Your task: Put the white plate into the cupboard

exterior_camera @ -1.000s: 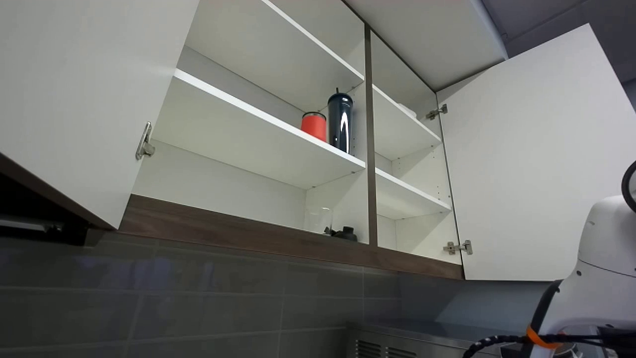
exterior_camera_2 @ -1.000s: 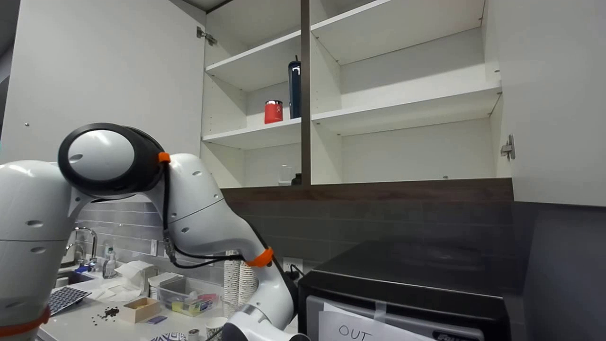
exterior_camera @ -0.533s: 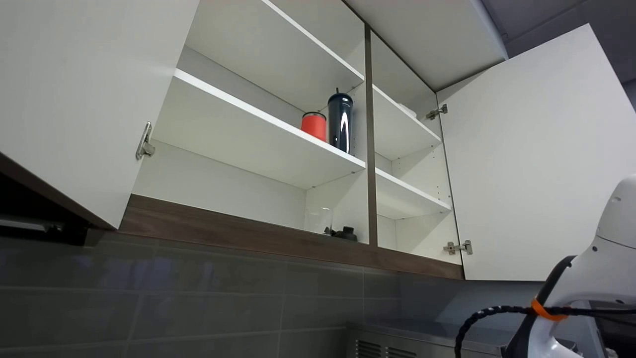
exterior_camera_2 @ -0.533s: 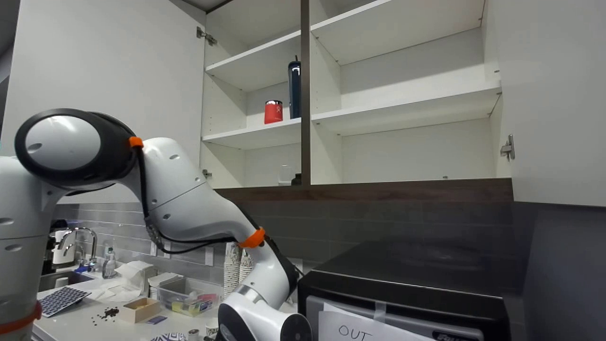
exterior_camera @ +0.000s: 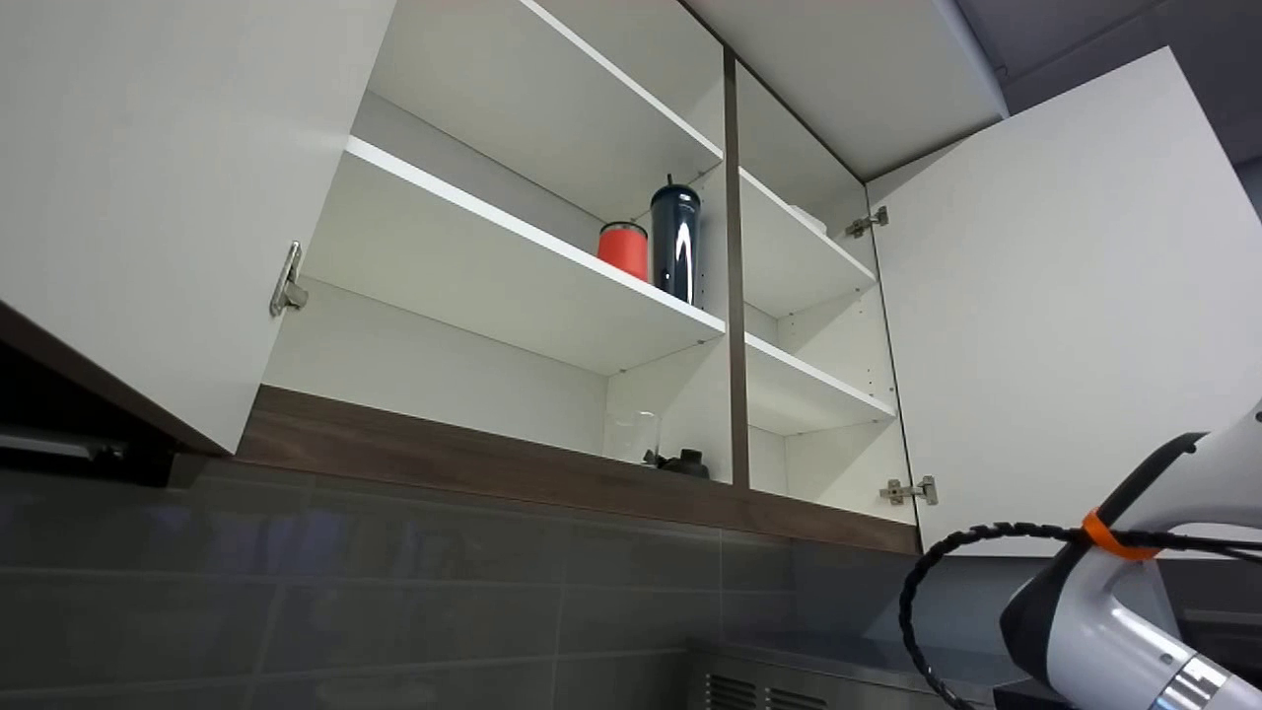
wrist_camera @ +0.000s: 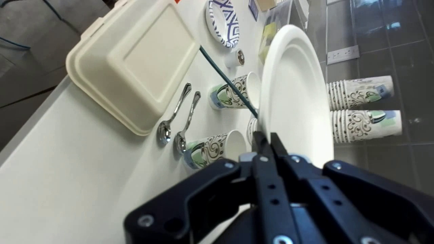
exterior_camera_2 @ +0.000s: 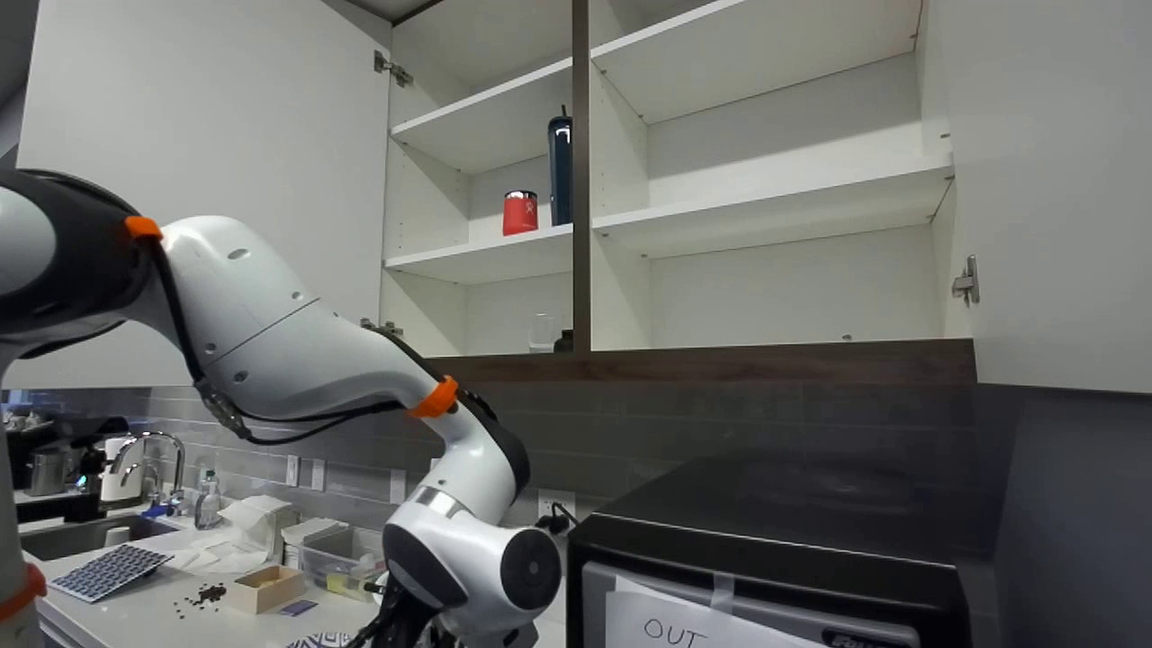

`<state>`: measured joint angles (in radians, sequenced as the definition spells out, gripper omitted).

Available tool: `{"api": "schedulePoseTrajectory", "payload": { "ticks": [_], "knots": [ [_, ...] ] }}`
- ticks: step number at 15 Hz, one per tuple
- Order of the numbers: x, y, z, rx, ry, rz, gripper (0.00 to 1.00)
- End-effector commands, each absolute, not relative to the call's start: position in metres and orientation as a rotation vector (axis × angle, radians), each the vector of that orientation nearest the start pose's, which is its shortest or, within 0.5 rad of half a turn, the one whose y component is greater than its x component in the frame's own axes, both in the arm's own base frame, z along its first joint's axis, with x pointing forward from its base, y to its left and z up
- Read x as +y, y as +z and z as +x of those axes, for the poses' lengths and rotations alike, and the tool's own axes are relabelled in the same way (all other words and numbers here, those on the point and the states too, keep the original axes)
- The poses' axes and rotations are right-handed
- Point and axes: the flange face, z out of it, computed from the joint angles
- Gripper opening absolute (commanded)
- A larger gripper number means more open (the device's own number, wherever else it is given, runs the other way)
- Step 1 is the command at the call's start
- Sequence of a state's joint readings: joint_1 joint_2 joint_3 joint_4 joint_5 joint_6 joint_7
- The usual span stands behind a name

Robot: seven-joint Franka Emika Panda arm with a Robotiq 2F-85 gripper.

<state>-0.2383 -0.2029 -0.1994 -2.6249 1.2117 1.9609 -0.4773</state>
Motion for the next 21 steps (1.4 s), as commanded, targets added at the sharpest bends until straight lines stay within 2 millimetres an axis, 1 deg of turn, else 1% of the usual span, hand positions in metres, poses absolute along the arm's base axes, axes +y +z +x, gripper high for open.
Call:
{"api": "schedulePoseTrajectory", "payload": {
  "ticks": [1, 2, 3, 6, 7, 8, 11, 15, 18, 21],
  "knots": [
    [-0.106, 0.330, 0.385, 0.716, -0.100, -1.922, 0.01],
    [-0.103, 0.339, 0.385, 0.704, -0.114, -1.923, 0.03],
    [-0.104, 0.341, 0.385, 0.703, -0.119, -1.922, 0.03],
    [-0.105, 0.334, 0.385, 0.715, -0.105, -1.920, 0.03],
    [-0.105, 0.333, 0.385, 0.717, -0.102, -1.920, 0.01],
    [-0.101, 0.346, 0.382, 0.661, -0.102, -1.925, 0.01],
    [-0.082, 0.404, 0.369, 0.471, -0.164, -2.033, 0.01],
    [-0.063, 0.483, 0.362, 0.235, -0.281, -2.078, 0.01],
    [-0.059, 0.540, 0.361, 0.157, -0.370, -2.042, 0.01],
    [-0.054, 0.583, 0.368, 0.129, -0.408, -2.019, 0.01]
  ]
}}
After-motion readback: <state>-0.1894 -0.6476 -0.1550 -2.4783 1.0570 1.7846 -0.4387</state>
